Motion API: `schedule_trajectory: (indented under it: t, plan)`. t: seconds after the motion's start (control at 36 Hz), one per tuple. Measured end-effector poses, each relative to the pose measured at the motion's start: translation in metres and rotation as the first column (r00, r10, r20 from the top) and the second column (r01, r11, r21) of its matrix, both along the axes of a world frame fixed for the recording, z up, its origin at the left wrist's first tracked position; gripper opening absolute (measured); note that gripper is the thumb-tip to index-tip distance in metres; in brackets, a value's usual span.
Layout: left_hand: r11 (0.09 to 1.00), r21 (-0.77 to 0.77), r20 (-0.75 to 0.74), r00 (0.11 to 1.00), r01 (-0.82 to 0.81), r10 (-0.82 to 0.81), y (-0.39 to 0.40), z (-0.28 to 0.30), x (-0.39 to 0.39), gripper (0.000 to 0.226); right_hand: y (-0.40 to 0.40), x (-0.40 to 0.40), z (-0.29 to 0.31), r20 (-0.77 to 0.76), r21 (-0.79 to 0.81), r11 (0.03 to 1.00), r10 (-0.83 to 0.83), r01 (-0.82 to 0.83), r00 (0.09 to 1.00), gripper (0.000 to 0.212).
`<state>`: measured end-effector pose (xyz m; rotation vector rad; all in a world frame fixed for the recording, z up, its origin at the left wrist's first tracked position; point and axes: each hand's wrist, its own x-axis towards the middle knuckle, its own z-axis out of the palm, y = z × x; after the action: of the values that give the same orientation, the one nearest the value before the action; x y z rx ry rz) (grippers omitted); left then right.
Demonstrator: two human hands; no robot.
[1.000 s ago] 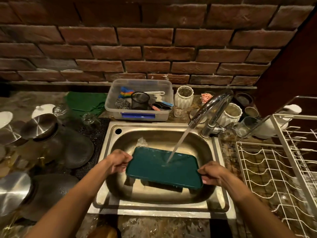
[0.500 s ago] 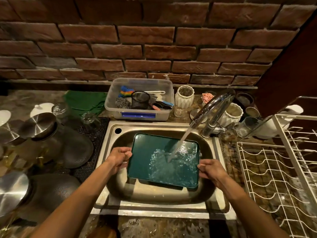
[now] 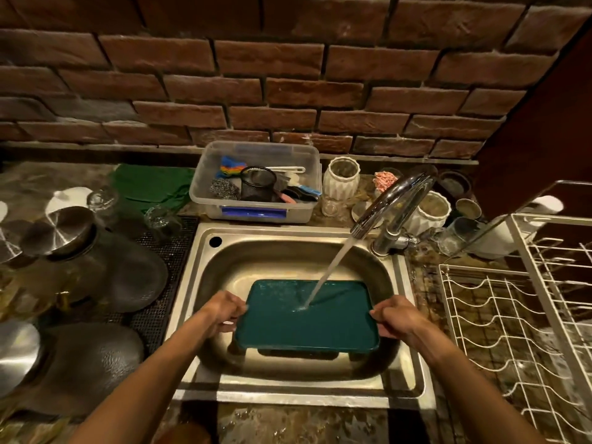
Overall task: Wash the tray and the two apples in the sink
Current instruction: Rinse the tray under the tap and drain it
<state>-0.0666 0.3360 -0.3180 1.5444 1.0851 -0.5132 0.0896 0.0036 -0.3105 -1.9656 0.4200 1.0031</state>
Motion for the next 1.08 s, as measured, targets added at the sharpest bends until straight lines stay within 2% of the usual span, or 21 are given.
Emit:
schedule_trajectory:
  t: [0.08,0.14,0.22,0.36,0.44,0.53,0.64,0.72,0.92,1.08]
  plan:
    - [0.999,0.034,0.029,1.0,0.003,-0.004,0.01,0.007,0.003,0.028,0.003,-0.01,-0.013,-0.049,-0.007,1.0,0.02,-0.021,0.999,0.009]
    - [0.999,0.041,0.065,0.998,-0.004,0.001,0.015,0.011,0.005,0.033,0.006,-0.016,-0.022,-0.058,-0.02,0.999,0.032,-0.034,0.998,0.019]
    - [0.999,0.048,0.129,0.992,-0.011,0.004,0.019,0.016,0.006,0.027,0.012,-0.024,-0.03,-0.046,-0.022,0.999,0.042,-0.043,0.998,0.031]
    - [0.994,0.094,0.23,0.973,-0.049,0.026,0.021,0.016,0.009,0.014,0.023,-0.032,-0.035,-0.011,0.016,1.0,-0.026,0.026,1.0,0.035]
    - [0.994,0.083,0.264,0.963,-0.073,0.049,0.022,0.01,0.008,0.022,0.023,-0.03,-0.034,-0.005,0.055,0.997,-0.053,0.053,0.999,0.032]
    - [0.992,0.06,0.231,0.968,-0.114,0.097,0.02,0.001,0.006,0.033,0.023,-0.026,-0.028,0.034,0.088,0.994,-0.064,0.06,0.997,0.013]
    - [0.991,0.033,0.155,0.98,-0.127,0.121,0.012,-0.006,0.003,0.036,0.022,-0.017,-0.016,0.096,0.091,0.993,-0.089,0.08,0.991,0.017]
    - [0.993,0.025,0.118,0.986,-0.118,0.115,0.003,-0.005,0.002,0.034,0.018,-0.009,-0.009,0.117,0.069,0.997,-0.049,0.041,0.992,0.017]
    - [0.996,-0.035,0.04,0.996,-0.077,0.079,-0.007,-0.002,-0.007,0.018,0.01,-0.005,-0.01,0.107,-0.011,0.998,0.061,-0.06,0.992,0.021]
    - [0.998,-0.049,0.016,0.999,-0.027,0.028,0.003,0.011,-0.01,0.013,0.003,-0.014,-0.023,0.03,-0.022,0.993,0.12,-0.119,0.992,0.019]
